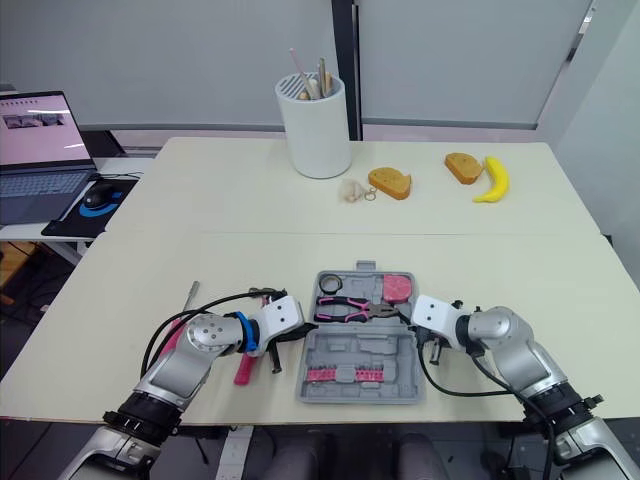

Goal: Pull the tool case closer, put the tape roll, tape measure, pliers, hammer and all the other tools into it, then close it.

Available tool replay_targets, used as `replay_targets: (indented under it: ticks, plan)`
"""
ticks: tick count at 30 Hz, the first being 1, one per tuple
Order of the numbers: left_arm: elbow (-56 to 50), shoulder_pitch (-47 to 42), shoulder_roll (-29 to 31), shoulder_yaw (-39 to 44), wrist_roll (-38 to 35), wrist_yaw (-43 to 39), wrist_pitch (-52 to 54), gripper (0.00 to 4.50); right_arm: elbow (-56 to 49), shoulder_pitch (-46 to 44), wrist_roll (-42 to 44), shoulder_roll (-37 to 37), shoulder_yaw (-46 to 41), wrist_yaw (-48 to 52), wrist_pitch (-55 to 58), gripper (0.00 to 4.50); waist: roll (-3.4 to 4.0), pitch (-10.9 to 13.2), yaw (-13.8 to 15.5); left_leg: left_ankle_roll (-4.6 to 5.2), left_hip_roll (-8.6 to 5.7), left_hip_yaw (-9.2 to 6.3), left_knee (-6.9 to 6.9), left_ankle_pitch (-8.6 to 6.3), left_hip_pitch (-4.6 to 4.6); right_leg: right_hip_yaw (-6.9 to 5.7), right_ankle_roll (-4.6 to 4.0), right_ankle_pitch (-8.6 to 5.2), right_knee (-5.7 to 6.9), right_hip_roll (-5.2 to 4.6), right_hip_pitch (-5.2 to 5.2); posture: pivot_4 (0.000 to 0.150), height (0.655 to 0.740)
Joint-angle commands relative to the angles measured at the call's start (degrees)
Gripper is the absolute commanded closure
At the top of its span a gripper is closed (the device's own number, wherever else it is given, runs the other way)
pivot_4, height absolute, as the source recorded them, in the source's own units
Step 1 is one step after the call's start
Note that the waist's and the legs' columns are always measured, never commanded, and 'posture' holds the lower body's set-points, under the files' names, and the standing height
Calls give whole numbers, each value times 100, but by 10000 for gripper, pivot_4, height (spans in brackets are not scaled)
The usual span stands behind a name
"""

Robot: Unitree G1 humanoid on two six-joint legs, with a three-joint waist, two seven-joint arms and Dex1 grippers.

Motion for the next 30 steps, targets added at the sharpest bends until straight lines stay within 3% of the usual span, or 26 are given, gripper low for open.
replay_targets:
  ticks: [1,30]
  plan:
    - [-24,-73,-112,-76,2,39,-174,45000,-219,-127,79,170,27,-34,-262,44842,0,0,-2,0,0,0,0,0,0,0,0,0,0,0,0,1500,7400]
    - [410,-310,-125,-54,52,63,-347,45000,90,-286,-48,281,-27,-233,-478,44842,0,0,-5,0,0,1,-1,0,0,0,0,0,0,1,-2,1500,7400]
